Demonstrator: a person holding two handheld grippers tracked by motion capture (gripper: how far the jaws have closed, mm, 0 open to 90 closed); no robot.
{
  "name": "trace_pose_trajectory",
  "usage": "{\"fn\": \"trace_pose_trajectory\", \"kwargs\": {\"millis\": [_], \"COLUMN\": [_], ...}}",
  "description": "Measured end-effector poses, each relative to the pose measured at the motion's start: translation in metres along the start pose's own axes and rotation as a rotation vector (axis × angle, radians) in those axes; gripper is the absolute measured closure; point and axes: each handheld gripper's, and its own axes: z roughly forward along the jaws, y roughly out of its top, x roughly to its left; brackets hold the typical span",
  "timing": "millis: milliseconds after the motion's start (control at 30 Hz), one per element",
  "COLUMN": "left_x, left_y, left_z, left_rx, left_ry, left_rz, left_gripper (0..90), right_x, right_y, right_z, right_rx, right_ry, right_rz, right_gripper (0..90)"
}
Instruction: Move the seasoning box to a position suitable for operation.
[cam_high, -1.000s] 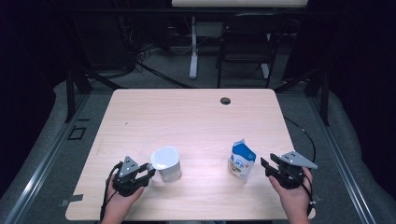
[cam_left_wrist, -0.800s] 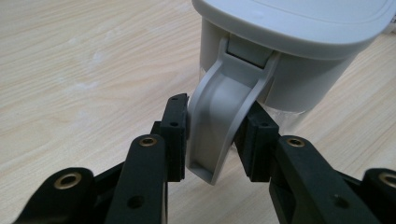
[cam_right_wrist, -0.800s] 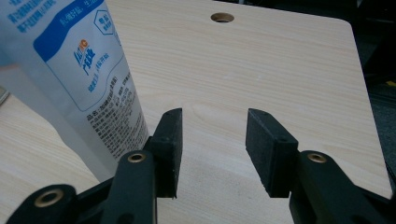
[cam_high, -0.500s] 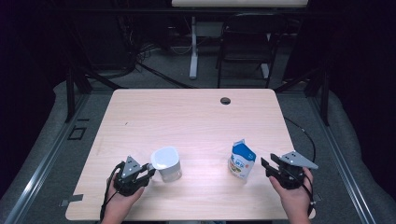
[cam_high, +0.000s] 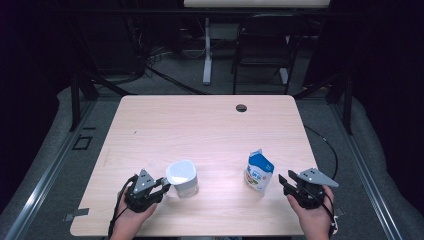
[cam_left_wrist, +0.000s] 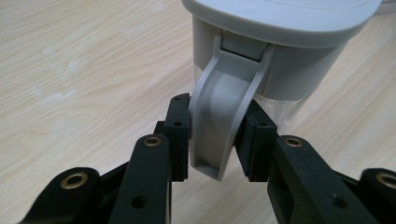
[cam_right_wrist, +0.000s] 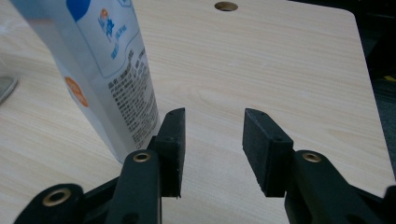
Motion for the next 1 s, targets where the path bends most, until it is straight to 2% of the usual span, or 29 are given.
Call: {"fn": "trace_pose_trajectory", "kwargs": {"millis": [200,600,700,800,900,1000], "left_x": [-0.007,-0.017,-0.021,-0.025,-0.027,-0.026], "left_y": [0.002,0.005,0.006,0.007,0.007,0.006], "left_z": [0.002,0.005,0.005,0.006,0.007,0.007], "left_rx": [0.002,-0.001,-0.001,0.0,-0.003,-0.009], "left_ry": [-0.033,-0.079,-0.104,-0.14,-0.154,-0.144], "left_rz": [0.031,0.061,0.079,0.101,0.102,0.084], "left_gripper": [68.5,68.5,68.5,68.5,68.3,67.6], "right_x": [0.007,0.018,0.018,0.017,0.017,0.017], "right_y": [-0.002,-0.001,-0.002,-0.003,-0.004,-0.006], "right_z": [-0.003,-0.007,-0.006,-0.006,-0.004,-0.003], "right_rx": [0.004,-0.001,-0.007,0.0,0.001,0.003], "right_ry": [0.009,0.024,0.029,0.028,0.039,0.043], "right_rz": [-0.022,-0.067,-0.053,-0.059,-0.054,-0.052], "right_gripper": [64.0,63.6,63.1,62.8,62.6,62.3]}}
